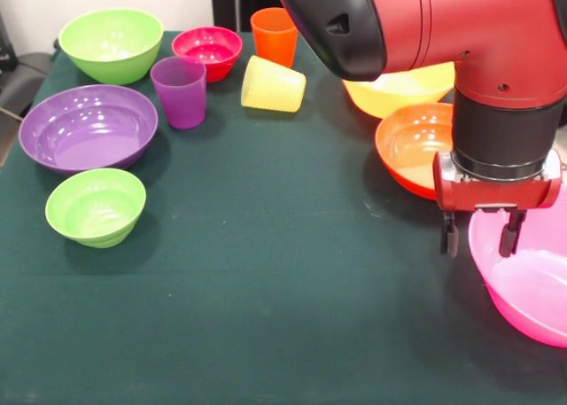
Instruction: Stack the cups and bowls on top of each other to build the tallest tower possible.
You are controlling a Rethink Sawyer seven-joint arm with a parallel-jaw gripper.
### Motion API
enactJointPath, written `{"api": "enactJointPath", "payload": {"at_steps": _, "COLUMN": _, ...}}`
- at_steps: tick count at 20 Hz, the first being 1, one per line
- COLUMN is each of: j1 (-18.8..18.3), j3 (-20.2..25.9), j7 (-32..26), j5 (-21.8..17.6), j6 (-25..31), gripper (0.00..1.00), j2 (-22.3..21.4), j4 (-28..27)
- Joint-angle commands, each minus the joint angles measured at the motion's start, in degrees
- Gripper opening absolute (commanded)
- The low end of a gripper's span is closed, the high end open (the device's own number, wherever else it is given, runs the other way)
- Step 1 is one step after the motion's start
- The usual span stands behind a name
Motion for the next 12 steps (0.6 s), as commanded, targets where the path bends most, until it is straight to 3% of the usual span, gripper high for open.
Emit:
{"api": "enactJointPath", "payload": {"at_steps": 1, "j1": 1.0, "j3": -3.3, "j7": -6.3, "j5": -2.6, "j6": 1.1, "gripper": 1.0, "j2": -0.9, "j4": 5.3}}
{"api": "enactJointPath", "payload": {"at_steps": 12, "j1": 2.0, "j3": -4.4, "j7": -5.3, "j5": -2.2, "j6": 1.4, "gripper": 1.0, "j2": -1.5, "j4": 6.2}}
